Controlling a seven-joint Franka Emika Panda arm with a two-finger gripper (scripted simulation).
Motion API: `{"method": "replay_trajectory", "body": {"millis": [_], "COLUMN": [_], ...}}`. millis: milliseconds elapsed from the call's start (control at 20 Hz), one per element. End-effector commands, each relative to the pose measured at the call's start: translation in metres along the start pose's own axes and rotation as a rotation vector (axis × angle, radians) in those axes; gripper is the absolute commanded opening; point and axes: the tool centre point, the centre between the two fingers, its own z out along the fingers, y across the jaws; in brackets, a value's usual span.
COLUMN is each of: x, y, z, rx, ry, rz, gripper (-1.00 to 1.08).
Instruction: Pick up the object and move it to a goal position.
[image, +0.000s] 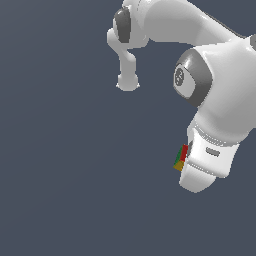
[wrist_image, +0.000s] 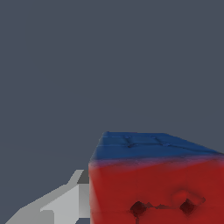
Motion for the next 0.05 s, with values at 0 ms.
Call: {"method": "replay_trajectory", "body": {"millis": [0], "x": [0.0008], "y": [0.0003], "z": [-0.0024], "rx": [-0.002], "ry": [0.001], "rz": [0.0], "gripper": [-1.0]}}
